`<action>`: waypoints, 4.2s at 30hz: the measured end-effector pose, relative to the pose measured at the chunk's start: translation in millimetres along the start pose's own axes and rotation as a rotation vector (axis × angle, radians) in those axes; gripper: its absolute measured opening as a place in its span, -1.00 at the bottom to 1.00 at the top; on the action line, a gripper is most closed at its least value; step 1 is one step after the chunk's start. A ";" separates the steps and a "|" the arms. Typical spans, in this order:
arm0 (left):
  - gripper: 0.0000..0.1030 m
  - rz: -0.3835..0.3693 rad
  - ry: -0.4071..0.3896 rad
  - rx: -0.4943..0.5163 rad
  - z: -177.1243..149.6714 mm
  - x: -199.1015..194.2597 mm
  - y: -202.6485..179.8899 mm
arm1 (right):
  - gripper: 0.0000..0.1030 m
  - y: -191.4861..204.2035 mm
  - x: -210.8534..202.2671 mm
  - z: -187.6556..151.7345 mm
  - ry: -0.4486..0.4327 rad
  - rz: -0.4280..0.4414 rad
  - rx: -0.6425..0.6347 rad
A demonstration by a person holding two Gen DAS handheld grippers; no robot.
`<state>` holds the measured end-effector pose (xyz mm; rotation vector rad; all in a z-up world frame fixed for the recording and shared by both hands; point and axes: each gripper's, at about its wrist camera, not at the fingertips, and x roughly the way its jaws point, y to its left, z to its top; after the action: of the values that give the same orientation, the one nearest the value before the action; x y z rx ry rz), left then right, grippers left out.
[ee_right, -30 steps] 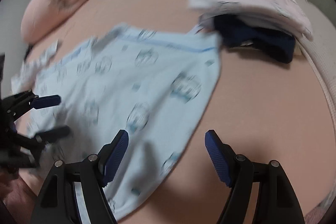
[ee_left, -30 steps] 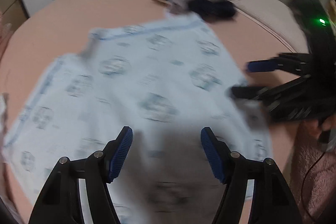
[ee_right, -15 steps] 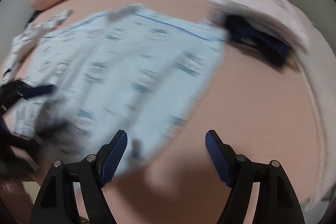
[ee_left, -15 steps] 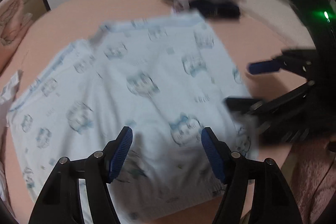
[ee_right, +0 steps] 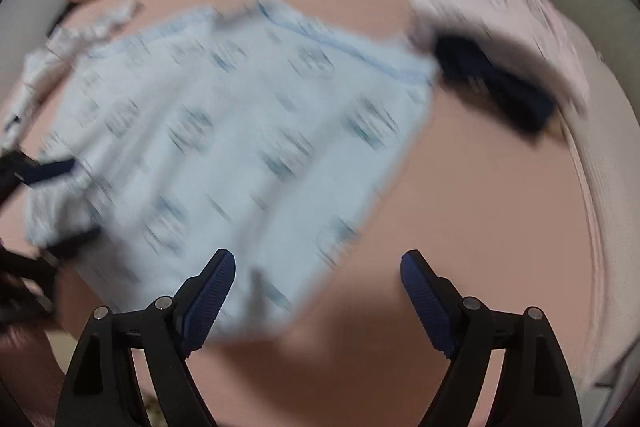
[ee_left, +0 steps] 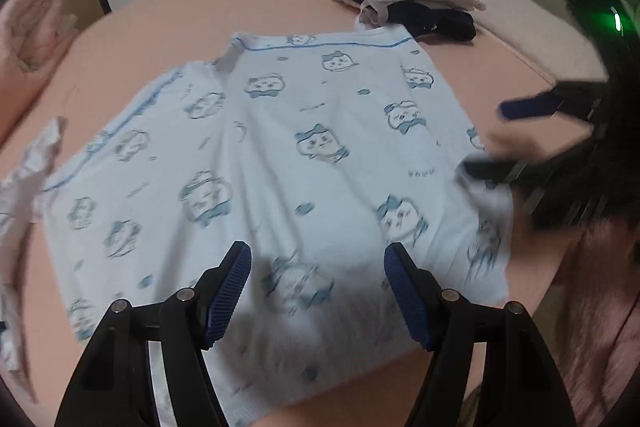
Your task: Fold clothes
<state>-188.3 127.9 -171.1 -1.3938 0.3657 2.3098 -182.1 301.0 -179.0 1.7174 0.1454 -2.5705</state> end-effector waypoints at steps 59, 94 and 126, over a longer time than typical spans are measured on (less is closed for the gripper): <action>0.46 -0.194 -0.049 -0.035 1.6 -1.9 -71.9 | 0.97 -56.8 25.8 -18.2 0.059 -0.101 -0.141; 0.50 0.112 0.181 -0.075 -30.6 -45.7 87.2 | 0.97 32.8 -7.5 -24.4 0.137 -0.006 -0.143; 0.57 0.035 0.125 -0.146 -127.8 -84.0 153.7 | 0.98 122.7 5.1 -17.9 0.224 0.088 -0.132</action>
<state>-127.7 -79.7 -154.5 -1.6192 0.2641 2.3239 -156.5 180.9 -196.9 1.9099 0.2362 -2.2479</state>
